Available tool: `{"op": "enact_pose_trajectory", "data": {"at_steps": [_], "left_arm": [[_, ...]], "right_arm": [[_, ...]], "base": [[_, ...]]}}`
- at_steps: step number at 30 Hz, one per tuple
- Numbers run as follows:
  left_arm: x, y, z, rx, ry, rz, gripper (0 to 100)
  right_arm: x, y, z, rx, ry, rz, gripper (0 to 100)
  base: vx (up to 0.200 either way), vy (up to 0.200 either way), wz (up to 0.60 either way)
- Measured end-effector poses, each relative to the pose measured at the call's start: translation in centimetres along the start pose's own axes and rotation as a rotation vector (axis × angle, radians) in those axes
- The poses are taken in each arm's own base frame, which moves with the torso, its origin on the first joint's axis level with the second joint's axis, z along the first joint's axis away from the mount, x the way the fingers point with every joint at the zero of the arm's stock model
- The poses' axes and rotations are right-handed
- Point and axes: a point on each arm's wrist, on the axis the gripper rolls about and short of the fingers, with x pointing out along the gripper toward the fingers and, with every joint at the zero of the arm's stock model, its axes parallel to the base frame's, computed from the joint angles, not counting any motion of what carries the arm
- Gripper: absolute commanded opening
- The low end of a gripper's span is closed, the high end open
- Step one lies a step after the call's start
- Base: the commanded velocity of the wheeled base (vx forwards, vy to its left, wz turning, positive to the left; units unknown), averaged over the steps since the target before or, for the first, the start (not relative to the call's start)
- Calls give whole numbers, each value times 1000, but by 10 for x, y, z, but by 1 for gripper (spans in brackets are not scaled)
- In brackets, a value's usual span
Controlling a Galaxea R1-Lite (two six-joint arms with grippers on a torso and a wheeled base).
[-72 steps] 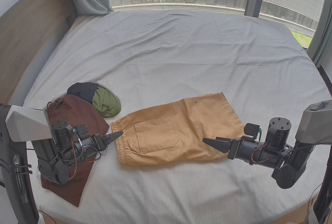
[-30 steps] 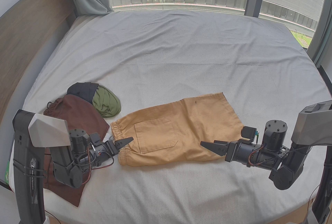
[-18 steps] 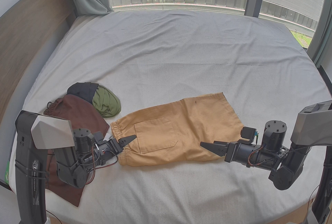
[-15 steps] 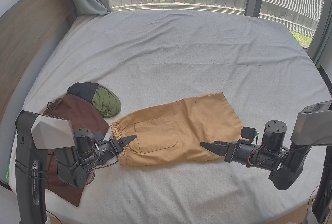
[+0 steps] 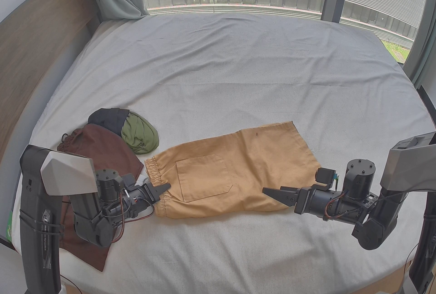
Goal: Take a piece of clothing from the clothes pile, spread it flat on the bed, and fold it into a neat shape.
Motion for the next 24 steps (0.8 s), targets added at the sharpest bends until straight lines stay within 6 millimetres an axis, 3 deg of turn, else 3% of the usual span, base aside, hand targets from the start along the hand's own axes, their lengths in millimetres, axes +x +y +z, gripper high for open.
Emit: {"op": "enact_pose_trajectory", "data": {"at_steps": [11,24], "left_arm": [[-8,3,-2,82,58,-41,0],[-26,6,10,94,63,-65,0]], "right_arm": [[1,-4,0,4,-1,-10,100],[2,-8,-2,-22,4,-18,100]], "base": [[0,0,0],[0,0,0]]}}
